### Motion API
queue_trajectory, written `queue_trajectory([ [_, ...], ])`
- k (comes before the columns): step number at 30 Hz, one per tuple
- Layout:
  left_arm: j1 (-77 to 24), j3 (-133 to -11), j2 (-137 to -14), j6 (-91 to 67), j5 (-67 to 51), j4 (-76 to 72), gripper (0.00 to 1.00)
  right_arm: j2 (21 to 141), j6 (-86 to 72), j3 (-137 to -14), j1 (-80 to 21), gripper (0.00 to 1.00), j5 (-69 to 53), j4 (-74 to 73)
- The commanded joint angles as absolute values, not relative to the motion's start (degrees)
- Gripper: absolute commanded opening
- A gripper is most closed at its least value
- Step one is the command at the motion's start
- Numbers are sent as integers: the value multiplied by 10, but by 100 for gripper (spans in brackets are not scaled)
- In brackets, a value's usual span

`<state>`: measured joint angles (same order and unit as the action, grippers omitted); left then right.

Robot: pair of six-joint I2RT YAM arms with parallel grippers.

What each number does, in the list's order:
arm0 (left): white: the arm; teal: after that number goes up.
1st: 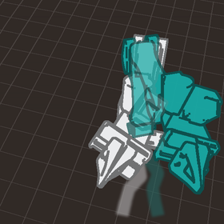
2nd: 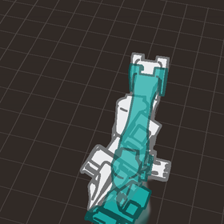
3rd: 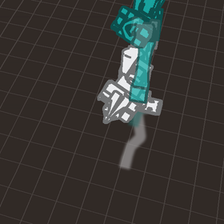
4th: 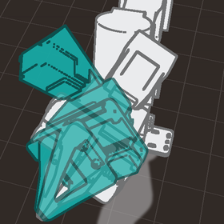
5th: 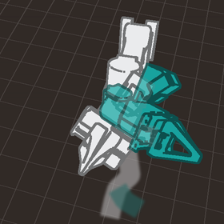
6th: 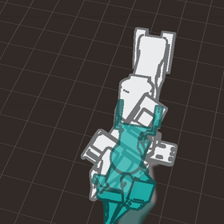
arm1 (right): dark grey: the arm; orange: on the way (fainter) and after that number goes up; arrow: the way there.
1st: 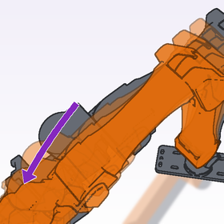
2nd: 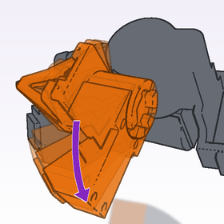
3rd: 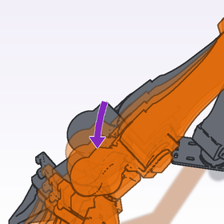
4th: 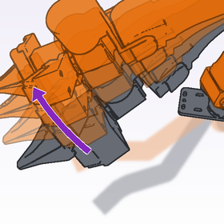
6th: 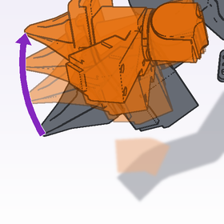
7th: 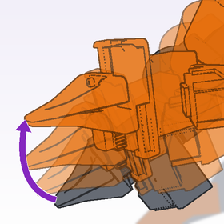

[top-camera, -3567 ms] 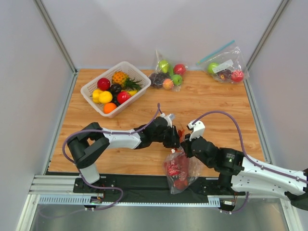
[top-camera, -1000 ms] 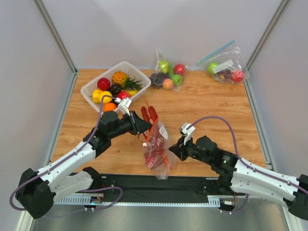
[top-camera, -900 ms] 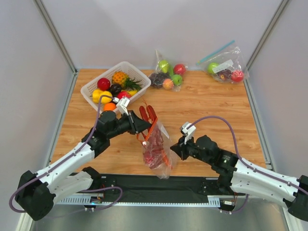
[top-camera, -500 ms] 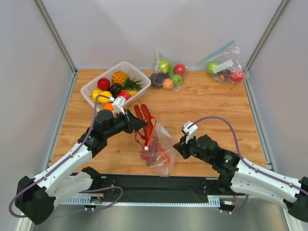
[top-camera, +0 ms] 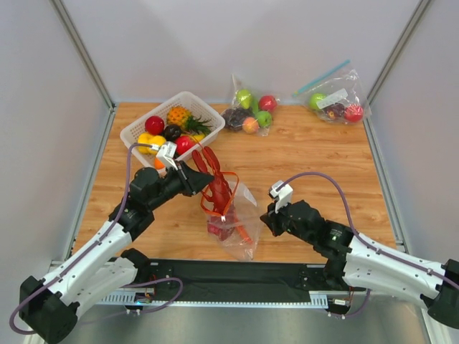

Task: Open the zip-top bag and remove the fake food

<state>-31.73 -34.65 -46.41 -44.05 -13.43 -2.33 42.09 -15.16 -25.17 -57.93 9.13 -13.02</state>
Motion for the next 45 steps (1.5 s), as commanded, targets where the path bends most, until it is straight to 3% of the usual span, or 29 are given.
queue_trajectory([
  [1,-313,-334,-452,-484,-148,-128,0,429,-151,-273,-575,0,110,-127],
  [26,-314,-368,-546,-459,-86,-258,0,379,-167,-262,-577,0,76,-144],
  [45,-258,-419,-464,-381,-79,-96,0,396,-165,-261,-577,0,127,-151],
])
